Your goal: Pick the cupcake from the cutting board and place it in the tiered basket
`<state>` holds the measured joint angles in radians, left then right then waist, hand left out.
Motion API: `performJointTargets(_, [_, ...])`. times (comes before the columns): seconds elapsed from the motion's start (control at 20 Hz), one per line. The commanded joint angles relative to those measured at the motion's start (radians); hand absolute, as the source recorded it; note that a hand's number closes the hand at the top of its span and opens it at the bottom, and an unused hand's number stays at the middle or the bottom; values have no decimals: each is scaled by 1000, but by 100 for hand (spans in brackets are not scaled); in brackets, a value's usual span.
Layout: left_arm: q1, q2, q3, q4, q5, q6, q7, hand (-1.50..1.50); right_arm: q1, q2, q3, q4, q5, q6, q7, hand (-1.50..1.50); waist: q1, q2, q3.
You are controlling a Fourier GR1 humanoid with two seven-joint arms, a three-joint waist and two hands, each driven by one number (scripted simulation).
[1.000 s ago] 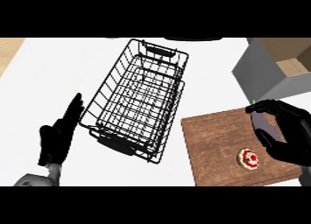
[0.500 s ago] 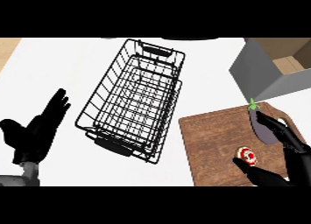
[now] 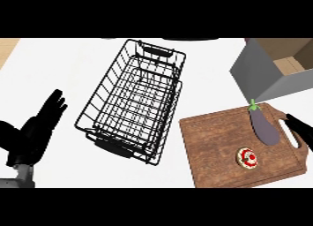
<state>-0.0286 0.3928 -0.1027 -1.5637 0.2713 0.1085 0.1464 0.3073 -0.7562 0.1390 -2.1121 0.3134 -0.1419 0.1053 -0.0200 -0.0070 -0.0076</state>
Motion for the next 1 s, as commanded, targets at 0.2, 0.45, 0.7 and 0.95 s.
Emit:
performJointTargets(0.2, [-16, -16, -11, -20, 2, -5, 27, 0, 38, -199, 136, -247, 109, 303, 403, -150, 23, 6, 3])
performJointTargets(0.45, [-16, 6, 21, -28, 4, -42, 31, 0, -143, -80, 253, -344, 118, 400, 728, -150, 36, 8, 6])
performJointTargets(0.7, [43, -42, -2, -97, -32, -22, 66, 0, -190, 48, 305, -156, 231, 380, 694, -150, 27, 6, 8])
performJointTargets(0.95, [-95, -38, 75, 26, -17, -67, 75, 0, -218, 137, 334, -26, 322, 395, 681, -150, 20, 7, 8])
